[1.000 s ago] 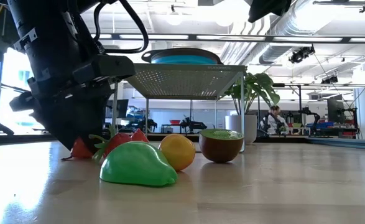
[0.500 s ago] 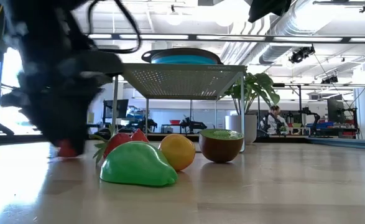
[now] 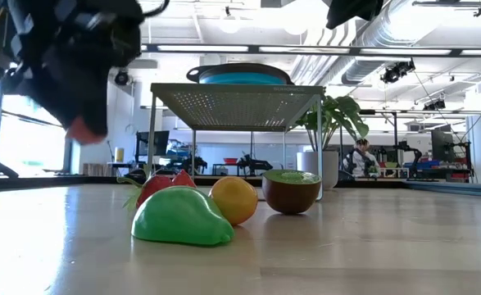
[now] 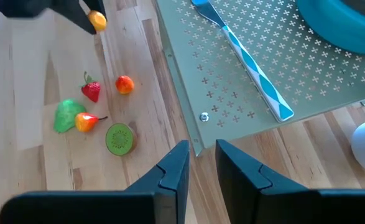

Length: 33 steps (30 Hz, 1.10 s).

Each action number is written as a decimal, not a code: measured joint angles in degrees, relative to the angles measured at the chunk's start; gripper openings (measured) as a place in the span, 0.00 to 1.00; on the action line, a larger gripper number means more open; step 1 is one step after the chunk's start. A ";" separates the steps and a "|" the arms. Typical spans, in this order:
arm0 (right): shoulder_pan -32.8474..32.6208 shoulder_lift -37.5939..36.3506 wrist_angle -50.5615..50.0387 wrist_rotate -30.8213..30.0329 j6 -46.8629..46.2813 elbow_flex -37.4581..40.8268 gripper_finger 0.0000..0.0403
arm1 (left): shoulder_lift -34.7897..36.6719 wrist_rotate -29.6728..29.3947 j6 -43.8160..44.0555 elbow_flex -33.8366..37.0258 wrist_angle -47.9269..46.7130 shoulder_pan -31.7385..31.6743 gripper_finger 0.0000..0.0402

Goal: Pick & Place Fruit
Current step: Put the orange peach in the blue bowl on the shelf

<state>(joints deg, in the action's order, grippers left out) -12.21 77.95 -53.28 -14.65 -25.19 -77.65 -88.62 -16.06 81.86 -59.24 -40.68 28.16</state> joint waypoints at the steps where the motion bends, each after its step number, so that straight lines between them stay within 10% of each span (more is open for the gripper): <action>1: 0.00 0.00 0.00 -0.01 0.00 0.00 0.18 | 1.01 -0.37 -0.72 0.00 -0.17 0.00 0.33; 33: 4.26 0.00 21.63 -10.98 0.02 0.02 0.18 | 27.65 -14.31 -36.49 -0.11 8.95 -4.37 0.33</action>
<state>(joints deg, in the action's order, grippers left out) -7.95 77.95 -31.65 -25.63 -25.17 -77.62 -60.97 -30.37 45.36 -59.35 -31.72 23.79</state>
